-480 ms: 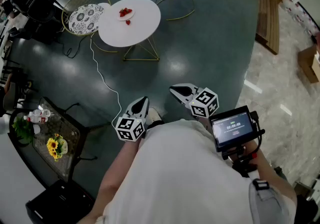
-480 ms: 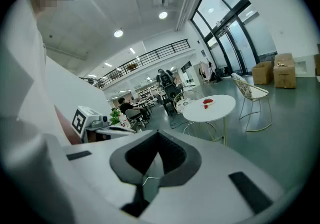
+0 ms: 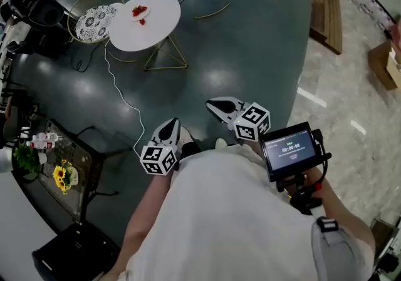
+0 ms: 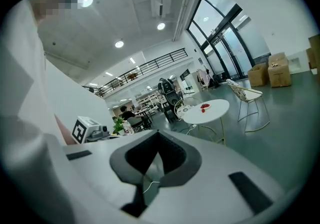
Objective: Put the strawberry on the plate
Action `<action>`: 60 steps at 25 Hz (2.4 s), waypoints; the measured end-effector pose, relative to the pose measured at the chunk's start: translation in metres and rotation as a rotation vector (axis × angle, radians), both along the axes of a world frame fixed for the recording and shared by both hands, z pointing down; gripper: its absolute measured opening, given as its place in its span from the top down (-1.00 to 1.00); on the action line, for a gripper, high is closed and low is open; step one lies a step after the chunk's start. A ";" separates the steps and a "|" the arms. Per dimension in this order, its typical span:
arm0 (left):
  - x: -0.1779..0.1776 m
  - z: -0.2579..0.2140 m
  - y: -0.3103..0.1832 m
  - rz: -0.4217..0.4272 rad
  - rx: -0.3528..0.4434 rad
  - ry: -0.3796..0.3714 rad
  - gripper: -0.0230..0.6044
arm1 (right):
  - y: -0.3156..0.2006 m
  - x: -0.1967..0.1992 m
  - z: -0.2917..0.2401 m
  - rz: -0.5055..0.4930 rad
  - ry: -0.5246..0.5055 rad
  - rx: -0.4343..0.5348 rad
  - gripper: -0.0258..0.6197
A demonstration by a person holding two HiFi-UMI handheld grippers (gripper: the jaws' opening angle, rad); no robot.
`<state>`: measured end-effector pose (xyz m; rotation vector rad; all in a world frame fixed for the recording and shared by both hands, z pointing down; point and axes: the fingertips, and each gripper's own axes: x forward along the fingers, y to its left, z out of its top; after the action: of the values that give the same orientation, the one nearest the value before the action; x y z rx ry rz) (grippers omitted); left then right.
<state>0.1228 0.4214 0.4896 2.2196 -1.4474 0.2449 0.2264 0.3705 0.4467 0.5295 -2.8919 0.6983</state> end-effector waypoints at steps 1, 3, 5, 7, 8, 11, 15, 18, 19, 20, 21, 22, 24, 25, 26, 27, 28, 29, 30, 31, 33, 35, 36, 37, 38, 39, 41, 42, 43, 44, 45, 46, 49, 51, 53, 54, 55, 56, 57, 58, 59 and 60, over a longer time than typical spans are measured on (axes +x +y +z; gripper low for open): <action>0.003 -0.001 0.003 -0.003 0.003 -0.004 0.90 | 0.002 0.003 -0.001 -0.001 -0.003 0.003 0.90; 0.007 -0.004 0.007 -0.010 0.011 -0.002 0.90 | 0.006 0.007 -0.001 -0.008 -0.001 0.004 0.90; 0.010 -0.007 0.012 -0.017 0.021 0.005 0.90 | 0.012 0.008 0.001 -0.019 0.016 0.009 0.90; 0.012 -0.008 0.017 -0.025 0.024 0.003 0.90 | 0.019 0.008 0.002 -0.034 0.023 0.018 0.90; 0.012 -0.008 0.019 -0.029 0.026 0.001 0.90 | 0.022 0.007 0.002 -0.040 0.020 0.020 0.90; 0.013 -0.009 0.022 -0.039 0.029 -0.007 0.90 | 0.027 0.006 0.004 -0.058 0.014 0.021 0.90; 0.019 -0.008 0.025 -0.050 0.030 -0.012 0.90 | 0.032 0.011 0.009 -0.089 0.049 0.052 0.90; 0.023 -0.007 0.027 -0.051 0.026 -0.017 0.90 | 0.037 0.014 0.013 -0.101 0.069 0.059 0.90; 0.023 -0.006 0.028 -0.052 0.026 -0.018 0.90 | 0.038 0.014 0.014 -0.104 0.073 0.057 0.90; 0.024 -0.007 0.028 -0.054 0.025 -0.019 0.90 | 0.039 0.015 0.016 -0.106 0.075 0.055 0.90; 0.024 -0.007 0.029 -0.055 0.025 -0.020 0.90 | 0.039 0.015 0.017 -0.108 0.075 0.052 0.90; 0.024 -0.008 0.029 -0.058 0.024 -0.022 0.90 | 0.040 0.015 0.017 -0.109 0.072 0.047 0.90; 0.021 -0.009 0.030 -0.063 0.024 -0.027 0.90 | 0.040 0.013 0.017 -0.109 0.064 0.038 0.90; 0.019 -0.009 0.031 -0.068 0.024 -0.029 0.90 | 0.041 0.011 0.017 -0.112 0.061 0.037 0.90; 0.017 -0.009 0.032 -0.073 0.024 -0.031 0.90 | 0.041 0.009 0.017 -0.115 0.059 0.036 0.90; 0.016 -0.009 0.032 -0.078 0.023 -0.033 0.90 | 0.041 0.008 0.017 -0.119 0.057 0.036 0.90; 0.014 -0.009 0.033 -0.084 0.023 -0.035 0.90 | 0.041 0.007 0.017 -0.122 0.056 0.034 0.90; 0.012 -0.009 0.034 -0.089 0.023 -0.037 0.90 | 0.041 0.005 0.017 -0.123 0.054 0.032 0.90; 0.011 -0.010 0.034 -0.093 0.023 -0.037 0.90 | 0.040 0.004 0.017 -0.125 0.053 0.030 0.90; 0.009 -0.010 0.034 -0.097 0.024 -0.037 0.90 | 0.040 0.002 0.017 -0.126 0.053 0.028 0.90; 0.005 -0.011 0.034 -0.104 0.025 -0.036 0.90 | 0.038 -0.002 0.018 -0.128 0.054 0.026 0.90; 0.000 -0.009 0.033 -0.110 0.022 -0.033 0.90 | 0.034 -0.008 0.019 -0.130 0.055 0.024 0.90; -0.003 -0.007 0.032 -0.113 0.020 -0.032 0.90 | 0.033 -0.010 0.020 -0.132 0.057 0.023 0.90; -0.006 -0.006 0.031 -0.116 0.018 -0.030 0.90 | 0.032 -0.013 0.020 -0.134 0.059 0.022 0.90; -0.007 -0.006 0.031 -0.119 0.017 -0.029 0.90 | 0.032 -0.014 0.020 -0.136 0.061 0.020 0.90; -0.008 -0.006 0.030 -0.120 0.016 -0.027 0.90 | 0.032 -0.015 0.019 -0.138 0.064 0.018 0.90; -0.009 -0.007 0.029 -0.118 0.016 -0.024 0.90 | 0.031 -0.016 0.019 -0.139 0.070 0.016 0.90; -0.010 -0.006 0.027 -0.115 0.015 -0.023 0.90 | 0.029 -0.017 0.019 -0.137 0.072 0.014 0.90; -0.011 -0.005 0.023 -0.112 0.013 -0.023 0.90 | 0.026 -0.019 0.019 -0.133 0.074 0.011 0.90; -0.014 -0.004 0.019 -0.109 0.011 -0.022 0.90 | 0.021 -0.021 0.020 -0.128 0.077 0.008 0.90; -0.017 -0.003 0.014 -0.107 0.009 -0.020 0.90 | 0.016 -0.023 0.022 -0.122 0.080 0.005 0.90; -0.021 -0.002 0.009 -0.106 0.009 -0.018 0.90 | 0.011 -0.025 0.022 -0.116 0.083 0.003 0.90; -0.033 -0.001 -0.005 -0.105 0.012 -0.015 0.90 | -0.001 -0.033 0.022 -0.108 0.084 0.006 0.90; -0.040 -0.001 -0.015 -0.101 0.013 -0.013 0.90 | -0.010 -0.038 0.018 -0.105 0.082 0.012 0.90; -0.045 -0.002 -0.025 -0.092 0.016 -0.011 0.90 | -0.019 -0.042 0.015 -0.098 0.084 0.018 0.90; -0.048 -0.003 -0.030 -0.087 0.018 -0.010 0.90 | -0.023 -0.044 0.015 -0.093 0.087 0.018 0.90; -0.051 -0.003 -0.034 -0.084 0.019 -0.009 0.90 | -0.028 -0.046 0.016 -0.089 0.090 0.016 0.90; -0.054 -0.002 -0.038 -0.082 0.019 -0.008 0.90 | -0.033 -0.048 0.017 -0.086 0.092 0.013 0.90; -0.058 -0.001 -0.043 -0.080 0.019 -0.007 0.90 | -0.038 -0.051 0.018 -0.083 0.094 0.010 0.90; -0.061 0.000 -0.047 -0.078 0.018 -0.006 0.90 | -0.043 -0.054 0.019 -0.081 0.095 0.009 0.90; -0.065 0.001 -0.052 -0.077 0.017 -0.005 0.90 | -0.047 -0.058 0.019 -0.081 0.097 0.008 0.90; -0.069 0.002 -0.057 -0.076 0.016 -0.004 0.90 | -0.052 -0.062 0.020 -0.081 0.098 0.008 0.90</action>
<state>0.0535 0.3647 0.4913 2.1725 -1.5369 0.2128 0.1646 0.3187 0.4664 0.4322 -2.8083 0.6304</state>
